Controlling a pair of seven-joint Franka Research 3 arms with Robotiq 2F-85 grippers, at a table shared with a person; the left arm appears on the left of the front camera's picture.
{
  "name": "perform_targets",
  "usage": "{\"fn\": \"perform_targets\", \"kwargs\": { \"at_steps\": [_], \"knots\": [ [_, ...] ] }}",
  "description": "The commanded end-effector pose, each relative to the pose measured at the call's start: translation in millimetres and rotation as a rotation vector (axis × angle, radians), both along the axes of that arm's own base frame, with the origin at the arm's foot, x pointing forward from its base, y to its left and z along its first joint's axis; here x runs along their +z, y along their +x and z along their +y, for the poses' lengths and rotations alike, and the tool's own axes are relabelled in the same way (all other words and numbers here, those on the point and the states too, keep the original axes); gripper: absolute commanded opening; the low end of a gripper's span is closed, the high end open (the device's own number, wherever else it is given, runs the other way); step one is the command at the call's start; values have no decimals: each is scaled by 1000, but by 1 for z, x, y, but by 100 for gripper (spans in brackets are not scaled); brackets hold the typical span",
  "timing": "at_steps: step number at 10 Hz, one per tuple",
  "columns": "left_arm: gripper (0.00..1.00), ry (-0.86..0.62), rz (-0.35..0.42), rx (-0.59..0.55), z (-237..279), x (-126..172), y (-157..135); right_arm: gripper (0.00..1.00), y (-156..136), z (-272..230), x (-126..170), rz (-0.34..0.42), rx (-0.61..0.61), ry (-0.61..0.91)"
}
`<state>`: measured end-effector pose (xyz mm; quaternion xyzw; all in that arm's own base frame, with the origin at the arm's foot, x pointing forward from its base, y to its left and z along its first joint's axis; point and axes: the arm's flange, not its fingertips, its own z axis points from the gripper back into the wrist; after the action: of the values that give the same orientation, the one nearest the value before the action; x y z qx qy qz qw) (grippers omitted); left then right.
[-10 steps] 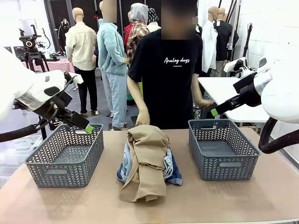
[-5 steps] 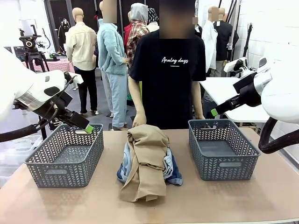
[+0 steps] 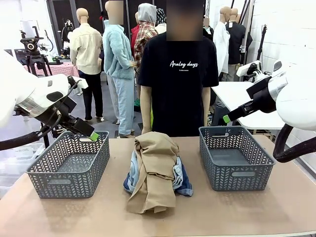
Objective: Sort the tops and bottoms.
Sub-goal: Lift clothes from the center of the table with your left hand.
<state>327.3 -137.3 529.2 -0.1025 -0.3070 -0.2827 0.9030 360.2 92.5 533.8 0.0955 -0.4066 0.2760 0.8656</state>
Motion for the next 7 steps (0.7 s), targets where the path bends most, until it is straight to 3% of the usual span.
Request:
{"fn": "perform_targets", "kwargs": {
  "at_steps": [1, 7],
  "knots": [
    [100, -9, 1, -1, 2, 1, 0, 100, 1, -1, -1, 1, 10, 1],
    [100, -9, 1, -1, 2, 1, 0, 100, 1, -1, -1, 1, 10, 1]
  ]
}}
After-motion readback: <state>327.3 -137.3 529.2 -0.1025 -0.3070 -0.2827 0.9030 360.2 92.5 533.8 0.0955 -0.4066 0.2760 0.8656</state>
